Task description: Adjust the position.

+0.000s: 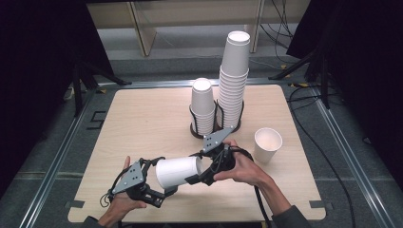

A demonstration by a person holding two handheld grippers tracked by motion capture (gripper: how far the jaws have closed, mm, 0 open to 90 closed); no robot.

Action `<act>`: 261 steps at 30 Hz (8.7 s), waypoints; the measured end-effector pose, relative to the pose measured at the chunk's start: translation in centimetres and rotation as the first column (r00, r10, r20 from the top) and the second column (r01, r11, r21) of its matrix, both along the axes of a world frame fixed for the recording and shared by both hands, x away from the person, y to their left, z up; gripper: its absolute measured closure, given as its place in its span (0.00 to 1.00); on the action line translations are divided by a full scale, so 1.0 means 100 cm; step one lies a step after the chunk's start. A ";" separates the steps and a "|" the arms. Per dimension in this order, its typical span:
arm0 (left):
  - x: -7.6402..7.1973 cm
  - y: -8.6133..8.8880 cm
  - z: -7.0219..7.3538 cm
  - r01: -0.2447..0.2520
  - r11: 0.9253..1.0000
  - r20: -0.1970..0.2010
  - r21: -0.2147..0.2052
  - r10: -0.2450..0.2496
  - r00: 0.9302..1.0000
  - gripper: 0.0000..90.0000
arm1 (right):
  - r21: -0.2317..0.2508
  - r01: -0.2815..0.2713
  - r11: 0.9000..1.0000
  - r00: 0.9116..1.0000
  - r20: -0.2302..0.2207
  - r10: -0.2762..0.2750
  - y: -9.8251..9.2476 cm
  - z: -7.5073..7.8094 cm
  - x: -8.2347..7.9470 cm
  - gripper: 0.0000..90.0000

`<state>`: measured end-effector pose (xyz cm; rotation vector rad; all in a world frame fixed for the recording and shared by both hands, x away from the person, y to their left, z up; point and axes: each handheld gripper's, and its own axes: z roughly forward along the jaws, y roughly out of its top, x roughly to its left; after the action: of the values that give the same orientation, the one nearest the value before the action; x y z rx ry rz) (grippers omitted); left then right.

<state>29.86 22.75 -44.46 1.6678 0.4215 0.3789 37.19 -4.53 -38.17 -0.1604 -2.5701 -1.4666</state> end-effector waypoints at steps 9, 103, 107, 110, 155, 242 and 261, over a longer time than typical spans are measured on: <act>-0.001 0.003 0.001 0.032 0.999 0.018 -0.010 -0.032 0.999 0.03 | 0.014 -0.014 1.000 1.000 -0.020 0.014 0.002 -0.004 0.000 0.27; -0.003 -0.012 -0.006 0.134 0.955 -0.044 0.266 -0.127 0.991 0.09 | -0.501 -0.013 0.865 0.914 0.346 0.214 0.041 -0.015 -0.034 0.25; -0.002 -0.008 -0.004 0.107 0.978 -0.048 0.179 -0.100 0.994 0.08 | -0.485 -0.008 0.875 0.921 0.338 0.195 0.038 -0.016 -0.032 0.26; -0.001 -0.002 -0.001 0.078 0.989 -0.029 0.130 -0.074 0.997 0.09 | -0.466 0.009 0.885 0.931 0.328 0.163 0.033 -0.016 -0.029 0.26; 0.003 0.001 0.003 0.000 0.995 -0.097 -0.104 -0.010 0.995 0.00 | -0.065 -0.035 0.997 0.991 0.124 0.043 0.019 -0.025 -0.009 0.25; 0.021 0.032 -0.010 -0.381 0.922 -0.193 0.074 0.388 0.901 0.16 | 0.146 0.700 0.699 0.699 0.062 -0.712 -0.042 -0.083 0.041 0.21; 0.020 0.032 -0.010 -0.377 0.920 -0.197 0.103 0.390 0.899 0.16 | 0.147 0.741 0.655 0.649 0.093 -0.755 -0.051 -0.095 0.052 0.20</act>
<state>31.87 25.96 -45.43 1.6902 0.9173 0.5088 42.43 -9.60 -47.63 -1.3025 -2.6562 -1.8886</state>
